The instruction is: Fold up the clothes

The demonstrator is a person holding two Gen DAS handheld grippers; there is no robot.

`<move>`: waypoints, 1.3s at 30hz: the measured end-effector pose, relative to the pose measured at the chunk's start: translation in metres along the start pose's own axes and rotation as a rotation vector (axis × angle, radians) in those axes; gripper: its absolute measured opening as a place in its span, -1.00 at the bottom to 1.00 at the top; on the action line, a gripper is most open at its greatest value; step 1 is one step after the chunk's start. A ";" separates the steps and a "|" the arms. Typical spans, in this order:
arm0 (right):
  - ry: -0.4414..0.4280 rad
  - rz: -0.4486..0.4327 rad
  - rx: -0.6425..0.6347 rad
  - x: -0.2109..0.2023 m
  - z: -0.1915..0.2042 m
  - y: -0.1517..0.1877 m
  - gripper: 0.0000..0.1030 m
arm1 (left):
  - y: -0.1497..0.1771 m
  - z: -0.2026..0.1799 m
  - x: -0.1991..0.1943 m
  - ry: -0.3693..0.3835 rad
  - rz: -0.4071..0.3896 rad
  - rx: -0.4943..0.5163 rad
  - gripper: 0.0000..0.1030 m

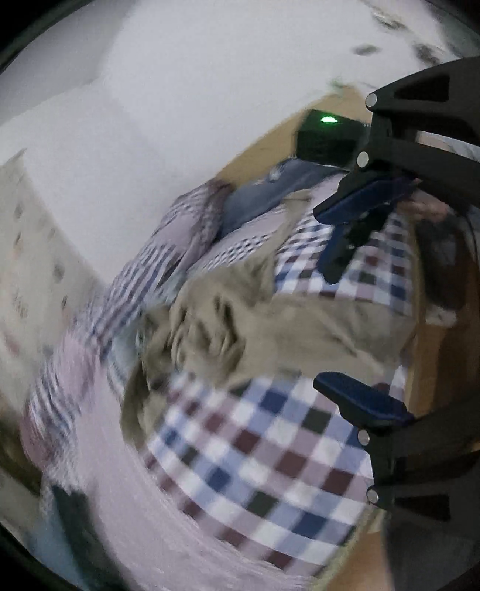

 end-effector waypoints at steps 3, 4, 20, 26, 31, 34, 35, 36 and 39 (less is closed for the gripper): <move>0.006 0.016 0.008 0.014 0.004 0.000 -0.16 | -0.003 0.016 0.000 -0.020 -0.020 -0.075 0.65; 0.009 0.016 0.015 0.017 0.004 -0.001 -0.16 | -0.004 0.020 0.001 -0.027 -0.023 -0.089 0.65; 0.054 -0.017 0.159 0.014 -0.037 -0.015 -0.97 | -0.004 0.021 0.025 -0.061 -0.009 -0.076 0.65; 0.159 -0.053 0.295 -0.034 -0.099 -0.006 -0.97 | -0.004 0.018 0.036 -0.051 0.002 -0.070 0.65; 0.246 -0.083 0.408 -0.074 -0.151 0.002 -0.97 | -0.006 0.016 0.048 -0.049 0.009 -0.070 0.65; 0.303 -0.092 0.470 -0.095 -0.180 0.009 -0.97 | -0.009 0.018 0.056 -0.059 0.007 -0.073 0.65; 0.323 -0.082 0.480 -0.096 -0.185 0.013 -0.97 | -0.011 0.019 0.058 -0.065 0.004 -0.075 0.65; 0.340 -0.071 0.484 -0.098 -0.188 0.017 -0.97 | -0.012 0.022 0.059 -0.079 0.000 -0.079 0.65; 0.414 -0.065 0.482 -0.105 -0.196 0.022 -0.97 | -0.018 0.035 0.063 -0.128 -0.015 -0.104 0.65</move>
Point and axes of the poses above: each gripper's, at about its wrist camera, not at the fingertips, and x roughly the way its jaws point, z to its left, y to its underside, the point moved 5 cm from there along x, roughly the way its jaws point, and after that the axes turned 4 degrees about -z, right-handed, at the moved point
